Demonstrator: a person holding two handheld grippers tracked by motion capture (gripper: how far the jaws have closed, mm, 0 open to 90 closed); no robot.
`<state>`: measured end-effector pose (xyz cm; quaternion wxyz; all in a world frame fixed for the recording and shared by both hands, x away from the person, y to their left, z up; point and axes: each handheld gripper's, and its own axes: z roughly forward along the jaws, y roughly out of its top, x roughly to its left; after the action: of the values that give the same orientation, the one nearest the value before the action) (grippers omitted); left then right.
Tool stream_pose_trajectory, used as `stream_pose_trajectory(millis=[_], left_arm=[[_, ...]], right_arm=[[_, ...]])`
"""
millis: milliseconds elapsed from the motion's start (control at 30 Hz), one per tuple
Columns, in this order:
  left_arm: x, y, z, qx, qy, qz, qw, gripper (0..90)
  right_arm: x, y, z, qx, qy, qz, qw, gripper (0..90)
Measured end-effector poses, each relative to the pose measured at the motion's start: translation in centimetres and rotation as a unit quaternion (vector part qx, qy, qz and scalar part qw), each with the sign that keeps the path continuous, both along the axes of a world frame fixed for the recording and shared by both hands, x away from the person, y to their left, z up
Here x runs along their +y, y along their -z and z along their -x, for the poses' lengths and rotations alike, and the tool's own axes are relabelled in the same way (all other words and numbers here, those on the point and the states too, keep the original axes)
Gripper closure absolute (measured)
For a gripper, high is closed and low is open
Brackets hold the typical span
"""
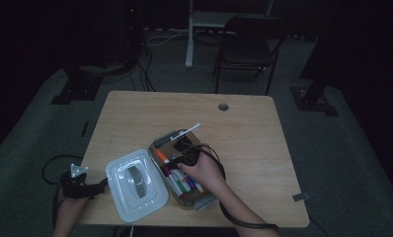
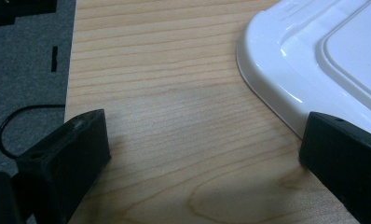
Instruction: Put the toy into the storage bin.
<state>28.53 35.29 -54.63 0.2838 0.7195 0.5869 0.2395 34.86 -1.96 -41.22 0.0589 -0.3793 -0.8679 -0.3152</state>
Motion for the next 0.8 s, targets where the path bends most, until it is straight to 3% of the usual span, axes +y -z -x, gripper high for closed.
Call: stream_pose_trajectory(millis=[400,800], left_arm=[[0.0,0.0,0.0,0.0,-0.001,0.001,1.0,2.2],[0.0,0.0,0.0,0.001,0.0,0.0,1.0,2.2]], right_arm=[[1.3,2.4,-0.6,0.034,-0.012,0.032,0.9988,77.0],[2.9,5.4,-1.0,0.067,-0.029,0.092,0.9931,76.5]])
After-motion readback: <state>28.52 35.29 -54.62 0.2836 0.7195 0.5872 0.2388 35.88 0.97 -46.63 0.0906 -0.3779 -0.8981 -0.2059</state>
